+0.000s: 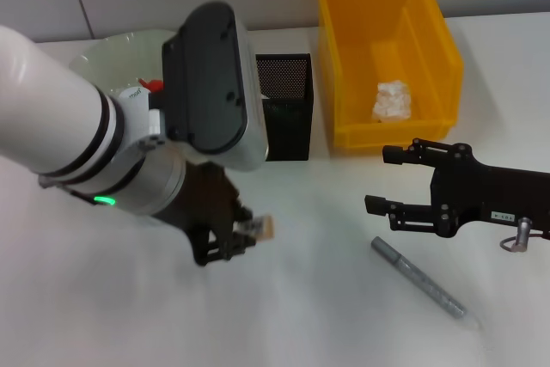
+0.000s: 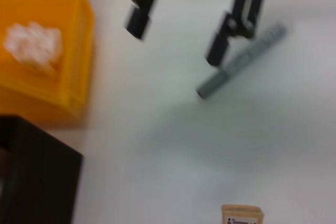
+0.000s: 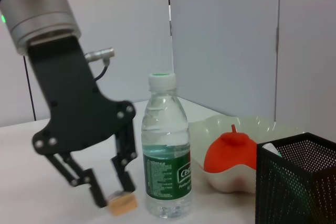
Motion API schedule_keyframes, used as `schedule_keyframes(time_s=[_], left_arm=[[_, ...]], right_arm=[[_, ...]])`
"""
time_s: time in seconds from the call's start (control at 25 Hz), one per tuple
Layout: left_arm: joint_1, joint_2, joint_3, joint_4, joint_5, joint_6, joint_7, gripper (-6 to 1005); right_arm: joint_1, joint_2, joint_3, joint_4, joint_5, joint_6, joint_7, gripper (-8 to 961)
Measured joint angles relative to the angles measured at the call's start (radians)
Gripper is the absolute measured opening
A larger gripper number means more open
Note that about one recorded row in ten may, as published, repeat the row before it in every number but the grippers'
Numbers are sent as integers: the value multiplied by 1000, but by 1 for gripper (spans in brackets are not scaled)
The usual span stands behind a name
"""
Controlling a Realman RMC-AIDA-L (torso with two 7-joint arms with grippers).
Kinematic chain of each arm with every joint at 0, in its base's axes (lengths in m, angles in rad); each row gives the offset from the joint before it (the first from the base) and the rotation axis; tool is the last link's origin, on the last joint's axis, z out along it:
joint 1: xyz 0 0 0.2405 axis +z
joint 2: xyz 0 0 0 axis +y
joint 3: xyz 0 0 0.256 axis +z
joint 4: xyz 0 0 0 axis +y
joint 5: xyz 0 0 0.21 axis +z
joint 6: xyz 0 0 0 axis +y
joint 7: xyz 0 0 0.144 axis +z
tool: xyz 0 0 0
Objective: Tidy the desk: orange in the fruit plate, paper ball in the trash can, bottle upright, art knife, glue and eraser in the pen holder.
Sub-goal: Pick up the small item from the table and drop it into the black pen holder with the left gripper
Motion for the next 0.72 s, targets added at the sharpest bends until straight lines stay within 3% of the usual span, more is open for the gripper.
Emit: schedule_keyframes(time_s=[0.72], left_arm=[[20, 0, -11, 70, -34, -248, 0, 255]], right_arm=[[-13, -1, 11, -3, 0, -12, -1, 761]])
